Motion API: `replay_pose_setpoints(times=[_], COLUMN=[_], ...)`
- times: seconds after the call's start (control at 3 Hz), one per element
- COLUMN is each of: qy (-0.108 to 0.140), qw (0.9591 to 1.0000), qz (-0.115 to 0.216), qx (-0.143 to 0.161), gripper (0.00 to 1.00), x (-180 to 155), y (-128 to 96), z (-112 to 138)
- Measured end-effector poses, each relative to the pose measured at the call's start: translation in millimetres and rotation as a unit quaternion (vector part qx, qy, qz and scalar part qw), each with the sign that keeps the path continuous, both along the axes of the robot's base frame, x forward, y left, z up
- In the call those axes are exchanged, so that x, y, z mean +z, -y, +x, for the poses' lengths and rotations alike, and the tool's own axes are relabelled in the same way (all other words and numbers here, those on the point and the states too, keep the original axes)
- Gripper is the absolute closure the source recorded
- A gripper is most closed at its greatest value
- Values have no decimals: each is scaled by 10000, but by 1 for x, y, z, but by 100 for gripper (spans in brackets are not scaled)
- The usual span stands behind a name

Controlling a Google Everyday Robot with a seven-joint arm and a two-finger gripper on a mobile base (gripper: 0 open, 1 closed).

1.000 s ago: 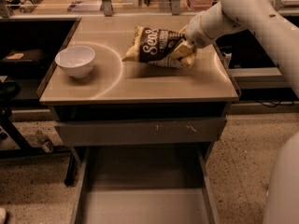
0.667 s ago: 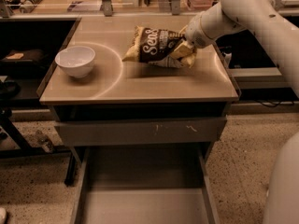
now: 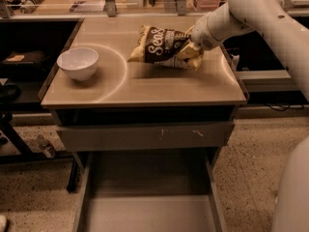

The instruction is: Pick brown chip bag from middle drawer and place on counter

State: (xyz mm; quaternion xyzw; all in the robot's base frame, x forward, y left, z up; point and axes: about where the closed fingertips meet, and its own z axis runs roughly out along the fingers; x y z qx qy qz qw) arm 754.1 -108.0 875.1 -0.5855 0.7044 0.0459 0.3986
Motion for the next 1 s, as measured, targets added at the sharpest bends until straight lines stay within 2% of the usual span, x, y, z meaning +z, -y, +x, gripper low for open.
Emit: replay_pose_setpoints(times=[0.33, 0.67, 1.0], qy=[0, -1, -1], qw=[10000, 10000, 10000], qz=[0, 0, 0], qx=[0, 0, 0], gripper=[11, 0, 0], x=[0, 0, 0], y=[0, 0, 0], z=[0, 0, 0])
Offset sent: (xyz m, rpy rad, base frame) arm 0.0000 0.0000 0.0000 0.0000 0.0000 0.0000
